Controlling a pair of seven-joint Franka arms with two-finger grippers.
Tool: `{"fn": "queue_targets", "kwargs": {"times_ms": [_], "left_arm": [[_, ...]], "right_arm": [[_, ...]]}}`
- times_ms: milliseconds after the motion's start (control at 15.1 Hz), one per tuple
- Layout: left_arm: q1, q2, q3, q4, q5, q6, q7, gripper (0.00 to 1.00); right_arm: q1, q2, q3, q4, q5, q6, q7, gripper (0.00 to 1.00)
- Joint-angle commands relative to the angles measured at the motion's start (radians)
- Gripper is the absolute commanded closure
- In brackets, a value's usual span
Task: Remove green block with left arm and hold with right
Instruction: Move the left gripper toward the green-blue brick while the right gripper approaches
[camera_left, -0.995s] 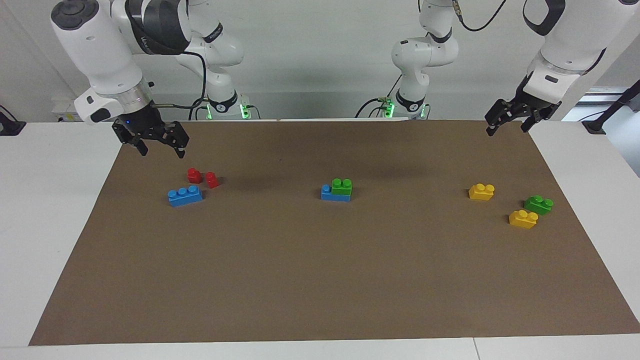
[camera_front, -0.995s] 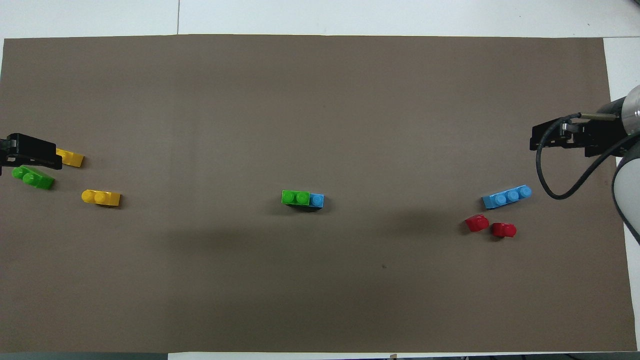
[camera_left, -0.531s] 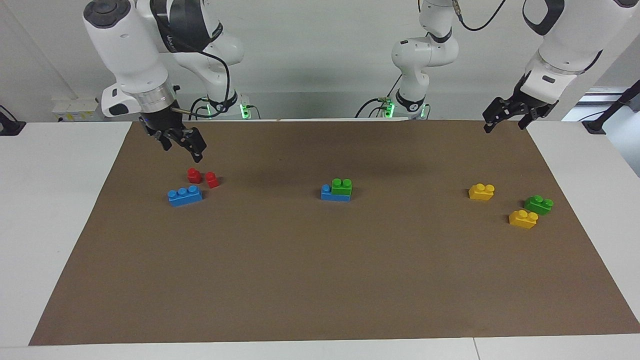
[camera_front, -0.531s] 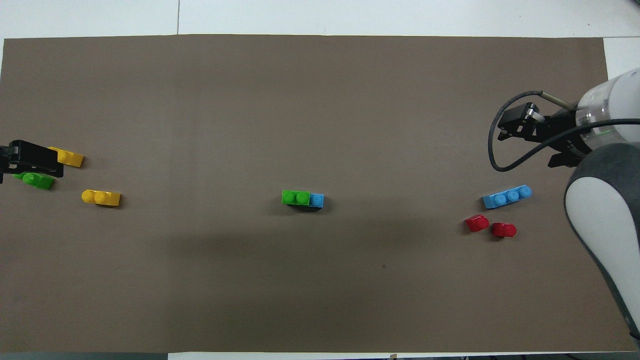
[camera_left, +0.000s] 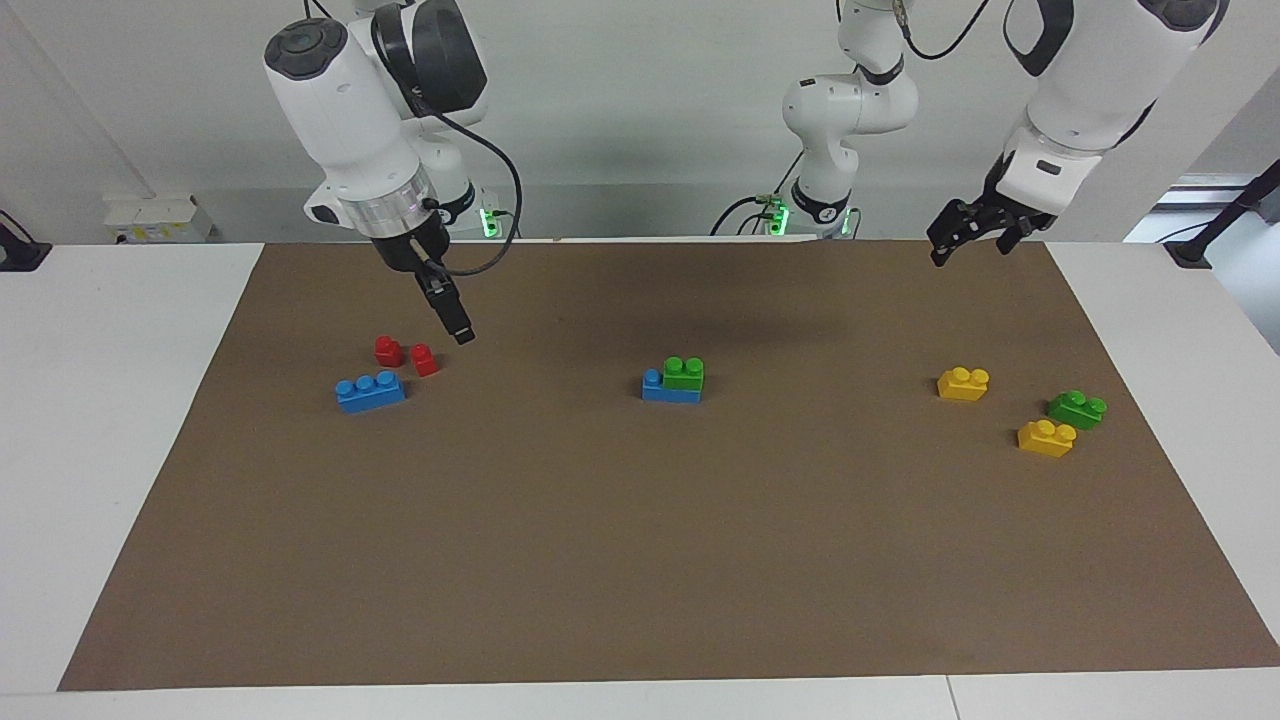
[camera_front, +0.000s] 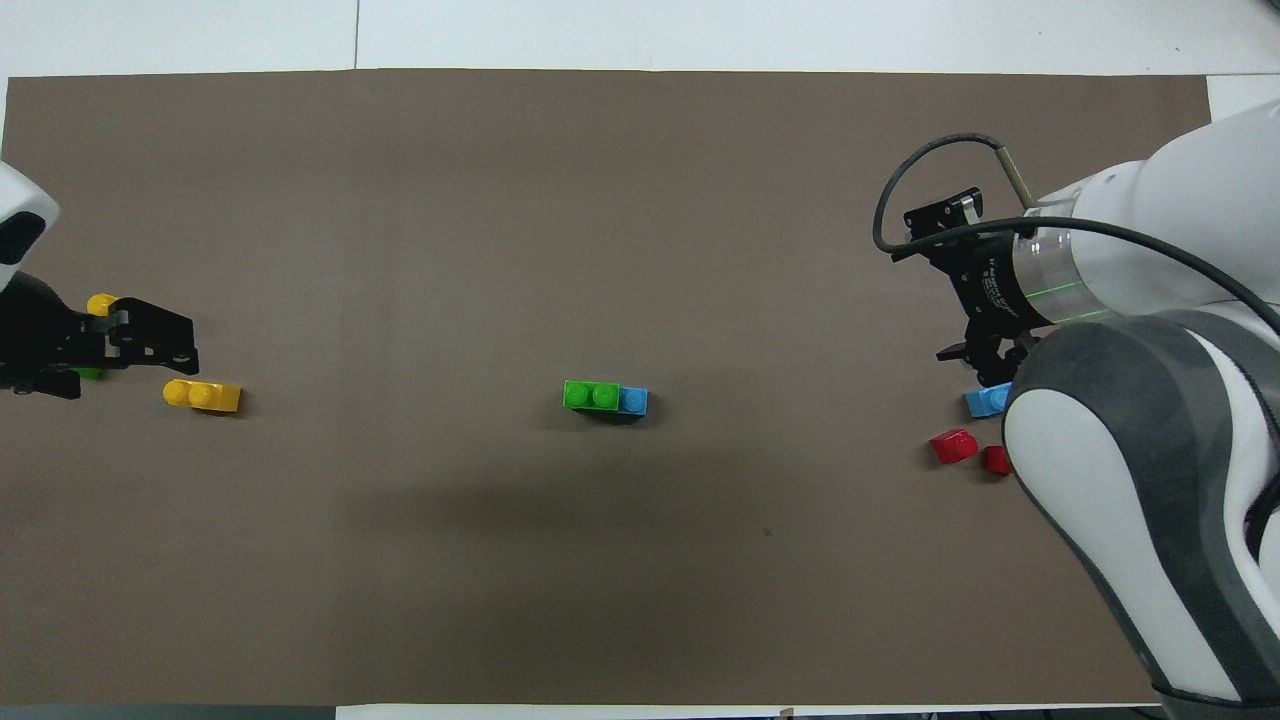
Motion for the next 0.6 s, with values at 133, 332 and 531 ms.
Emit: {"fn": "queue_targets", "kwargs": {"times_ms": [133,332,531], "left_arm": [[-0.055,-0.061,0.009,-0.085,-0.054,0.016,-0.208,0.00],[-0.122,-0.088,0.009,-0.140,-0.068,0.056,-0.395,0.00],[-0.211,-0.127,0.009,-0.217,-0.072,0.137,-0.611,0.00]], "right_arm": [[0.022,0.035,-0.001,-0.023,0.097,0.073,0.197,0.01],[0.043,0.075,-0.001,-0.025,0.123,0.082,0.217,0.01],[0.061,0.107,-0.001,-0.040,0.179,0.116,0.211,0.01]]}}
